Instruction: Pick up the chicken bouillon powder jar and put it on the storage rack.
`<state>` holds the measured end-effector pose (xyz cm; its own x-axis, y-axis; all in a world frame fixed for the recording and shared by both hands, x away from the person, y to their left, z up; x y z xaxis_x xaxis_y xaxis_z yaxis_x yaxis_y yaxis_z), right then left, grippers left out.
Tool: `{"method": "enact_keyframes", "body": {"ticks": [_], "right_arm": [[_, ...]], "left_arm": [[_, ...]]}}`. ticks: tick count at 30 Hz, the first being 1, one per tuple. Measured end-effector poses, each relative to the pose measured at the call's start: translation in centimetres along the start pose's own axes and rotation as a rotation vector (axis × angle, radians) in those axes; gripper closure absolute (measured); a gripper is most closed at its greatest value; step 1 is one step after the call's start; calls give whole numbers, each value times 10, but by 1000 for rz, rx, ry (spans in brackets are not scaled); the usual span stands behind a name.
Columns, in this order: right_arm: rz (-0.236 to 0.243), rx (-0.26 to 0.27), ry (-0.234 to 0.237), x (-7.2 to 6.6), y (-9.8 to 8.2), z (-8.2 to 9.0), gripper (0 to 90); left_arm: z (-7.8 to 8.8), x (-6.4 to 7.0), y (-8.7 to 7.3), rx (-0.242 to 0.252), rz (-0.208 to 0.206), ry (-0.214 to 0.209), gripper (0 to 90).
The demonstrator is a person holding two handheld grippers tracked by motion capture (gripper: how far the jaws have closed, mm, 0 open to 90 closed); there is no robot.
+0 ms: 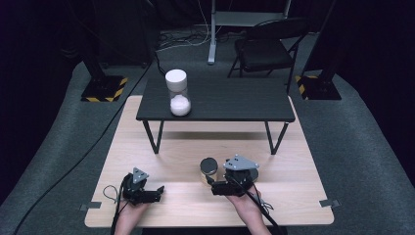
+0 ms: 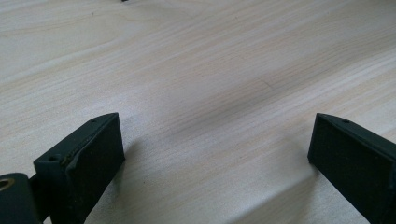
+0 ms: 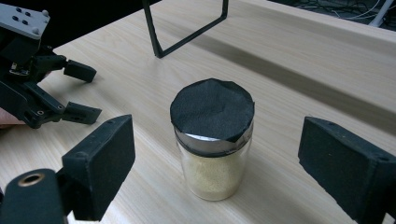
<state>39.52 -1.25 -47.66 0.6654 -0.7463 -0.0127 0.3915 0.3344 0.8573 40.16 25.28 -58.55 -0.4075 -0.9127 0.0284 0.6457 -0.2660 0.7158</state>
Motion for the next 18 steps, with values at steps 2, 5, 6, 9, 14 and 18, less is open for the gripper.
{"method": "enact_keyframes", "body": {"ticks": [2,5,6,9,14,18], "right_arm": [[1,-2,-6,0,-1,-3,103],[3,-4,-18,2,-2,-7,108],[-1,-4,-21,3,-2,-8,108],[-10,-4,-25,4,-4,-12,113],[-10,-7,-34,5,-7,-18,121],[-10,-15,-37,6,-9,-22,123]], "left_arm": [[0,0,0,0,0,0,32],[0,0,0,0,0,0,32],[0,0,0,0,0,0,32],[0,0,0,-1,-1,-1,31],[0,0,0,-1,-1,-1,30],[0,0,0,-1,-2,-1,29]]}}
Point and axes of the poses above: each handheld gripper's, and its own axes: z roughly backward along the jaws, y roughly out of its top, x roughly to its right, the point moved 8 cm from there along -z, roughly forward along the jaws, and after that the axes turned 2 degrees about z, right-handed, at the moved point
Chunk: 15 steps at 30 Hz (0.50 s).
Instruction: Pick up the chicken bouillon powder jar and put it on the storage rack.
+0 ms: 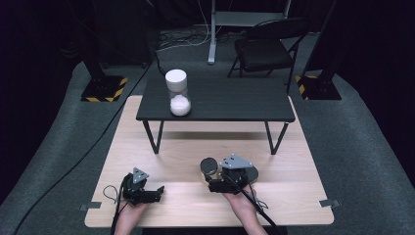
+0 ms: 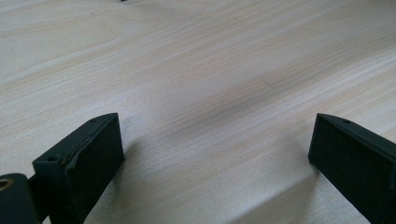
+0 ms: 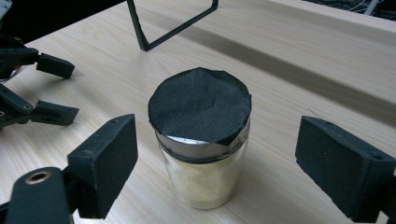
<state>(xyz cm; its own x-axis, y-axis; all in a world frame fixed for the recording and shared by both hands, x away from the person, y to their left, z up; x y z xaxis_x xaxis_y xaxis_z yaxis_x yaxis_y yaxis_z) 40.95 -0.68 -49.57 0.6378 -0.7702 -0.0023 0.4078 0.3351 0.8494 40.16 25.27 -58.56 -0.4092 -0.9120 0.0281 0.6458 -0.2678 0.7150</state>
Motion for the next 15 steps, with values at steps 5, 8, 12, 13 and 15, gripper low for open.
{"method": "enact_keyframes", "body": {"ticks": [5,8,12,13,15], "right_arm": [[-5,-5,0,0,-1,-5,125],[-6,-3,1,-1,-1,-8,128],[-9,-8,3,-1,-3,-13,133],[-8,-9,3,-1,-3,-14,134],[-11,-10,6,-2,-4,-16,137]], "left_arm": [[0,0,0,0,0,0,29],[0,0,0,0,0,0,29],[0,0,0,0,0,0,29],[0,0,0,0,0,0,30],[0,0,0,0,0,0,29]]}}
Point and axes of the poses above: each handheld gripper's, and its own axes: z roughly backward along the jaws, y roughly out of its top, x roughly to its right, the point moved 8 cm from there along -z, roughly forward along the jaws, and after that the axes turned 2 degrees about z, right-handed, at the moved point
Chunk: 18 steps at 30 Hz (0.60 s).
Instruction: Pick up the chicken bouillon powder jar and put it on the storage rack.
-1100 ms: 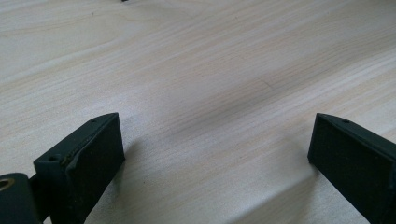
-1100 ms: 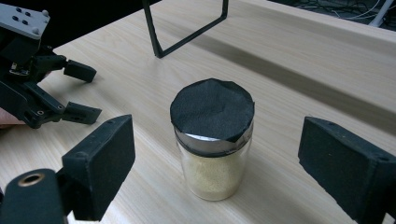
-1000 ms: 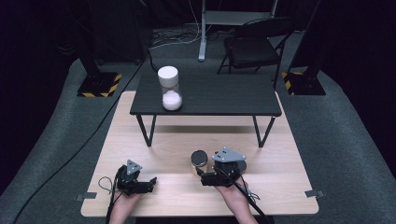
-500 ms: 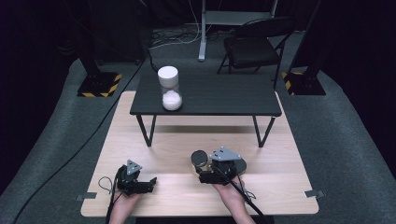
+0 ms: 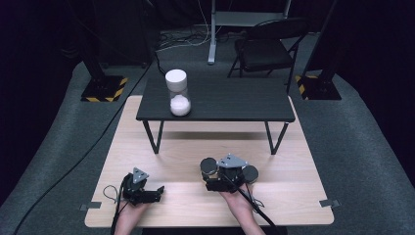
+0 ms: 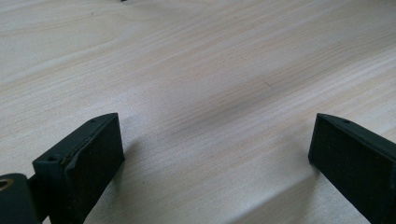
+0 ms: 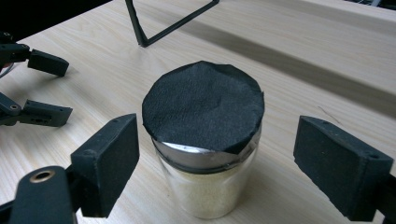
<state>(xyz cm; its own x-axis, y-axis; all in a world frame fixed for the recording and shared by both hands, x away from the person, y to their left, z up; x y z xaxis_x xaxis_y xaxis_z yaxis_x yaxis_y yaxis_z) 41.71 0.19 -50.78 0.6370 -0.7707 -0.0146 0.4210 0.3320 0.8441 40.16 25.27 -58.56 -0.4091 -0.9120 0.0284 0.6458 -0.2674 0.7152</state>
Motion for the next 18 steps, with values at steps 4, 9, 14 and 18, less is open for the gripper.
{"method": "enact_keyframes", "body": {"ticks": [4,9,14,18], "right_arm": [[-2,-3,-1,0,-1,-5,142],[-16,1,-17,1,-3,-12,148],[-29,-1,-21,2,-6,-18,152],[-31,0,-23,1,-7,-22,156]], "left_arm": [[0,0,0,0,0,0,29],[0,0,0,0,-1,0,29],[0,0,0,-1,-1,-1,28],[0,0,0,0,-2,-2,28]]}}
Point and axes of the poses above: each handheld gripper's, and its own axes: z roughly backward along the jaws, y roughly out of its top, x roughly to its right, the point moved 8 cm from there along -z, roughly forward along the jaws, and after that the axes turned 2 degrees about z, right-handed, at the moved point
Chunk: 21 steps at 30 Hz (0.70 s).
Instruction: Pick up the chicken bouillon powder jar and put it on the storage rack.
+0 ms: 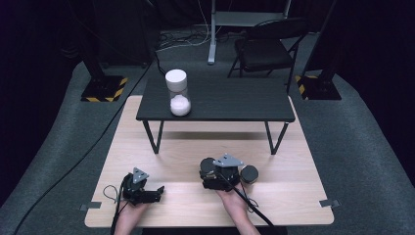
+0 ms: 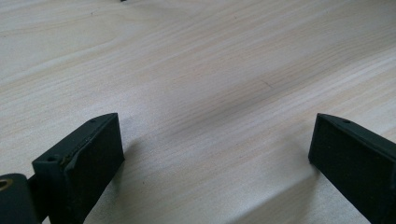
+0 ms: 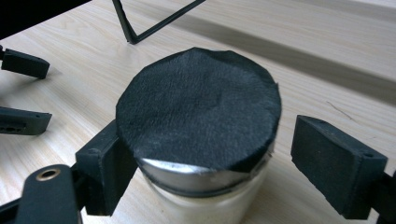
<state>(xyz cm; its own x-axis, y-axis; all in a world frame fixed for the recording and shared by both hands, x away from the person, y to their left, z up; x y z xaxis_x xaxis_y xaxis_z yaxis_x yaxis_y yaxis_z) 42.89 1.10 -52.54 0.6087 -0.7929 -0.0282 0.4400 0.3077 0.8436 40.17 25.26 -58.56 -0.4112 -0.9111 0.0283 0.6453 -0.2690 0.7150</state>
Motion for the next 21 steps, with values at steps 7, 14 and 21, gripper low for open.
{"method": "enact_keyframes", "body": {"ticks": [7,14,21], "right_arm": [[-14,-1,15,-1,-2,-7,165],[-29,-3,26,-3,-4,-15,183],[-40,-10,35,-6,-6,-19,232]], "left_arm": [[0,0,0,0,0,0,28],[0,0,0,0,0,0,28],[0,0,0,0,-1,-1,28]]}}
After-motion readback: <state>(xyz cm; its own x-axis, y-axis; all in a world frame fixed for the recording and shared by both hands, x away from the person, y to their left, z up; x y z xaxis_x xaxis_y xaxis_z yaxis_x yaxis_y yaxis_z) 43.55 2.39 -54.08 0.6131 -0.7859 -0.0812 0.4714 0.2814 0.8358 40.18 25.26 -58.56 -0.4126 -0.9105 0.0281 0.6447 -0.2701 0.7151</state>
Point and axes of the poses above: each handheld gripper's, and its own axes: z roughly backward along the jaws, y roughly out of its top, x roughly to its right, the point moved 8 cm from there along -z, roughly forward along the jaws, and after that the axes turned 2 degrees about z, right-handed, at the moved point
